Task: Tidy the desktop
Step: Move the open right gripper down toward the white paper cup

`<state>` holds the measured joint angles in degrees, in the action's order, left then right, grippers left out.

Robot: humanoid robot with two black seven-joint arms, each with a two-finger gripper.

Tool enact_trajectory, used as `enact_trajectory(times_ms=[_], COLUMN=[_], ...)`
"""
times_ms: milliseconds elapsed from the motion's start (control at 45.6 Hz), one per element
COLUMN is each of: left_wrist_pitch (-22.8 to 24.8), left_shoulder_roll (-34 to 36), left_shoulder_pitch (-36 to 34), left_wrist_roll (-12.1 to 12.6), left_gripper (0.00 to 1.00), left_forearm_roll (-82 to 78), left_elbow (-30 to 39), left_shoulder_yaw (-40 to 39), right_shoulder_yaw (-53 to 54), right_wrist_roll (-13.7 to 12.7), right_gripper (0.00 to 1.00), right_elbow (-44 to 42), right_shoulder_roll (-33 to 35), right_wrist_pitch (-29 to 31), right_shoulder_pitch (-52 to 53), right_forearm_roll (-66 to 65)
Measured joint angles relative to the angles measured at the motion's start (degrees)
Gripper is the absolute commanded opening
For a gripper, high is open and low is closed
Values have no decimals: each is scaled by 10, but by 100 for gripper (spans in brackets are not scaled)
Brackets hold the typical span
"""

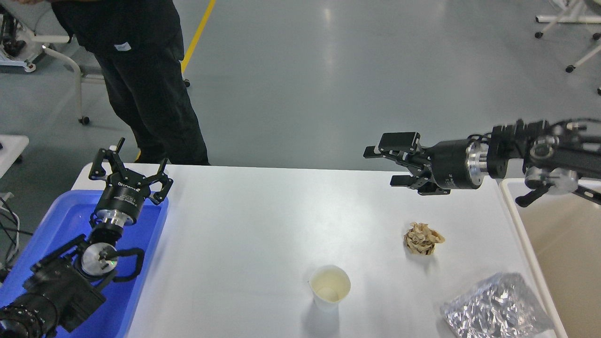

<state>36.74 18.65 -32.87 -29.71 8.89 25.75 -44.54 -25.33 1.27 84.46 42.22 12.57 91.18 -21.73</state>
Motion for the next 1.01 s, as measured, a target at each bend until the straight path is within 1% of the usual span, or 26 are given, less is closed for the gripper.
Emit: enact_trajectory(times_ms=[154, 263, 395, 658, 1009], left_wrist_pitch=[0, 0, 0, 0, -1], left_shoulder_roll=[0, 0, 0, 0, 0], left_shoulder_pitch=[0, 0, 0, 0, 0], left_wrist_roll=[0, 0, 0, 0, 0], left_gripper=[100, 100, 100, 100, 100], left_forearm_roll=[0, 0, 0, 0, 0], left_elbow=[0, 0, 0, 0, 0], left_shoulder_yaw=[0, 0, 0, 0, 1], right_shoulder_yaw=[-82, -112, -144, -215, -276], right_wrist_roll=[0, 0, 0, 1, 2], right_gripper=[100, 100, 100, 100, 100], right_elbow=[26, 36, 41, 40, 15], right_shoulder_roll=[-17, -30, -63, -167, -310], right_wrist_pitch=[-17, -24, -28, -37, -68], right_shoulder_pitch=[56, 82, 115, 175, 197], right_forearm_roll=[-4, 0, 21, 77, 124])
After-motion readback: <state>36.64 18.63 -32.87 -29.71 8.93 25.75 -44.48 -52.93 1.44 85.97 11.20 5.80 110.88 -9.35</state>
